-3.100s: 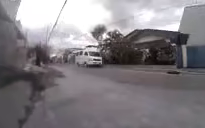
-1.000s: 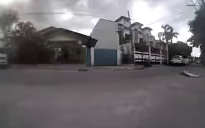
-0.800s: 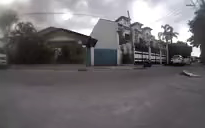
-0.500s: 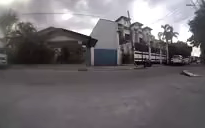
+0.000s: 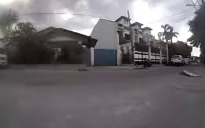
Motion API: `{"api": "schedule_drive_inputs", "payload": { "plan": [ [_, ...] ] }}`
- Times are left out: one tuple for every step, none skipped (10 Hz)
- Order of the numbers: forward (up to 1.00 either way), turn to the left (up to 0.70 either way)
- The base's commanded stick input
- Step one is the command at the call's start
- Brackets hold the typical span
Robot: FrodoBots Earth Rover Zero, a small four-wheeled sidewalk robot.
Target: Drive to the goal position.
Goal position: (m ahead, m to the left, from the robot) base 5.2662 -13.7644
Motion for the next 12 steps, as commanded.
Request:
{"api": "schedule_drive_inputs", "payload": {
  "plan": [
    [0.00, -0.70],
    [0.00, -0.70],
    [0.00, -0.70],
    [0.00, -0.70],
    [0.00, -0.70],
    [0.00, -0.70],
    [0.00, -0.70],
    [0.00, -0.70],
    [0.00, -0.70],
    [0.00, -0.70],
    [0.00, -0.70],
    [0.00, -0.70]
  ]
}}
